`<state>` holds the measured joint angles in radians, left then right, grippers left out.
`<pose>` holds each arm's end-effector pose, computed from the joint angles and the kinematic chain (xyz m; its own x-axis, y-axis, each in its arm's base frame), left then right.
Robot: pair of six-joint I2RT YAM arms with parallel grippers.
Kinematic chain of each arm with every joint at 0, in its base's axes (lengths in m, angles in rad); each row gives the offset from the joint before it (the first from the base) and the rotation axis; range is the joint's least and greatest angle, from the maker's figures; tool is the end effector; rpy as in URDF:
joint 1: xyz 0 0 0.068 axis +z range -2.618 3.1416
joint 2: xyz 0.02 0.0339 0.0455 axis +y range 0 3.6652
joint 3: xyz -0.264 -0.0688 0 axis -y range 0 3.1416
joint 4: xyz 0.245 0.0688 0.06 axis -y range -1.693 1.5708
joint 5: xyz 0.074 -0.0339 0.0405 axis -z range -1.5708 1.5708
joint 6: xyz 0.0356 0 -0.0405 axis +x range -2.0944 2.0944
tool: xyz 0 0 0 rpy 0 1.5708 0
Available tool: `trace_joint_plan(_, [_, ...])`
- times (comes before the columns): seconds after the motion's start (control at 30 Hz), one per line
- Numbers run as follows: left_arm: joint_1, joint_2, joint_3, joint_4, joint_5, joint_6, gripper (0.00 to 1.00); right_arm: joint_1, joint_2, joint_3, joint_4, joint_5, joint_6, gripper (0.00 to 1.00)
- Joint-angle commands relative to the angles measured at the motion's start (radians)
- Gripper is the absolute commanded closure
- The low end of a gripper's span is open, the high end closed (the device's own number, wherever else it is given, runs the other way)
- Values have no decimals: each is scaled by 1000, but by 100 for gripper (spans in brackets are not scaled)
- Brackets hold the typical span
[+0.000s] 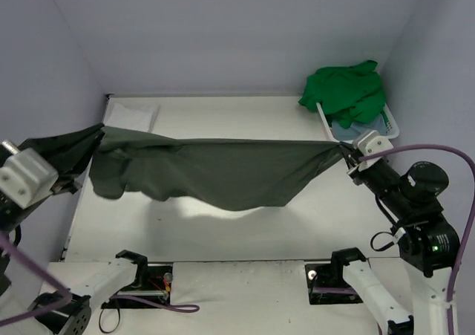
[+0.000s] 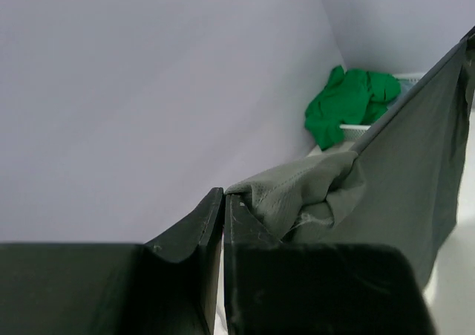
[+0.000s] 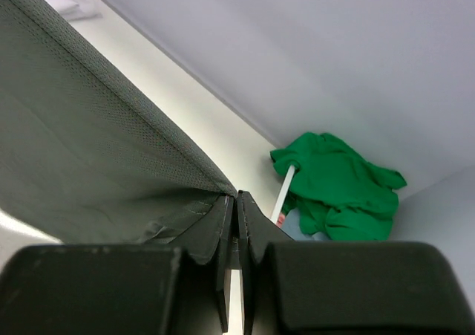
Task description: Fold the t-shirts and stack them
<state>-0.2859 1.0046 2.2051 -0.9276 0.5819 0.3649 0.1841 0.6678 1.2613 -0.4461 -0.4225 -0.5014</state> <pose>0.0051 -0.0219 0.6144 0.5068 0.1618 -0.8467 0.6022 0.6364 0.4820 0.0834 0.0304 0.4794 0.3985 -0.3717 -0.8385 -0.4267 0.7341 -0.5283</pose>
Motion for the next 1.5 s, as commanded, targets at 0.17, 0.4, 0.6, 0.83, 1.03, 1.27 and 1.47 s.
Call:
trace_joint_plan(0.17, [53,-50,-1,39,68,-75,100,-31,-66,95,135,-18,20,100])
trace_joint_plan(0.4, [94,-55,41,75,165,-179,100,-83,-68,153,124,-108,60,100])
trace_joint_plan(0.6, [108,-80,-71,93,203,-195,100,-216,-97,103,101,-206,21,100])
trace_joint_plan(0.83, [108,-41,-317,131,133,-74,100,-244,-47,-52,122,-193,-34,100])
trace_joint_plan(1.03, [108,70,-445,191,79,17,100,-244,91,-157,158,-173,-83,100])
trace_joint_plan(1.27, [108,247,-545,340,-19,91,100,-227,291,-241,299,-153,-104,100])
trace_joint_plan(1.47, [108,408,-567,491,-141,103,100,-149,476,-299,461,-87,-120,100])
